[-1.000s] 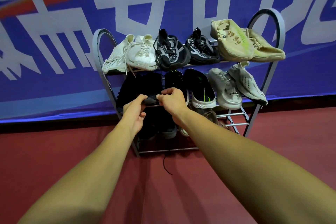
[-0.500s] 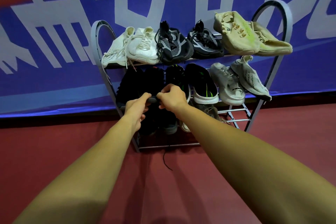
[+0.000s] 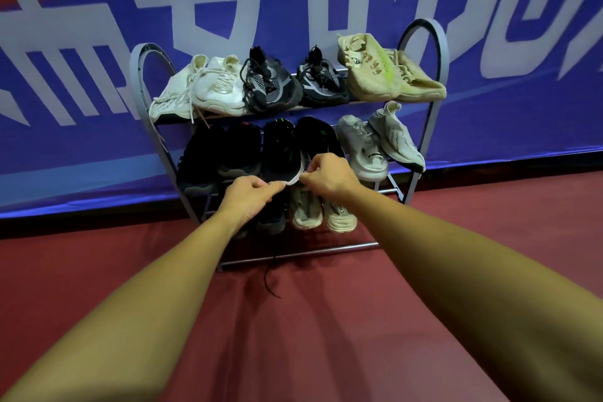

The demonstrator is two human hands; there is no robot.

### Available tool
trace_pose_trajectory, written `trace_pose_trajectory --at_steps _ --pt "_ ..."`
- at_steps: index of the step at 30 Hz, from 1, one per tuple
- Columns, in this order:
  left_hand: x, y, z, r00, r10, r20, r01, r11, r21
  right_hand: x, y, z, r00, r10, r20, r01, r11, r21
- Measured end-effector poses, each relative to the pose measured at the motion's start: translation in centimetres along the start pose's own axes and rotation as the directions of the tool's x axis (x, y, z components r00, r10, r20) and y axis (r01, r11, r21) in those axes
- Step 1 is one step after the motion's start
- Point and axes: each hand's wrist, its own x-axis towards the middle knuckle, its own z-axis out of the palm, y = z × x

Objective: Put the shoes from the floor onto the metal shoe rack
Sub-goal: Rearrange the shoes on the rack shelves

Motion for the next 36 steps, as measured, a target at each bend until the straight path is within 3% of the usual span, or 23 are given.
trace_pose_trajectory --at_steps 7,13,23,30,36 --pt "-0.4 3.4 4.0 0.986 0.167 0.005 -0.164 0.963 0.214 -1.1 3.9 -3.5 0.999 0.034 -0.017 -0.036 0.990 -0.138" --pt "0.0 5.2 7.5 0.986 0.157 -0.061 -0.140 0.965 0.222 -0.5 6.3 -4.5 0.999 0.052 -0.014 -0.054 0.985 -0.161" --pt "2.8 6.3 10.0 0.993 -0.036 -0.115 0.046 0.995 0.091 1.8 6.8 -3.8 1.000 0.013 0.000 -0.013 0.989 -0.145" --pt "3.5 6.7 11.2 0.971 -0.235 -0.040 0.210 0.921 -0.328 2.5 6.9 -3.0 0.998 0.049 -0.032 -0.050 0.998 -0.048" --pt "2.5 8.0 10.6 0.973 -0.221 -0.068 0.176 0.900 -0.399 2.3 6.2 -3.9 0.995 0.056 -0.080 -0.053 0.998 0.033"
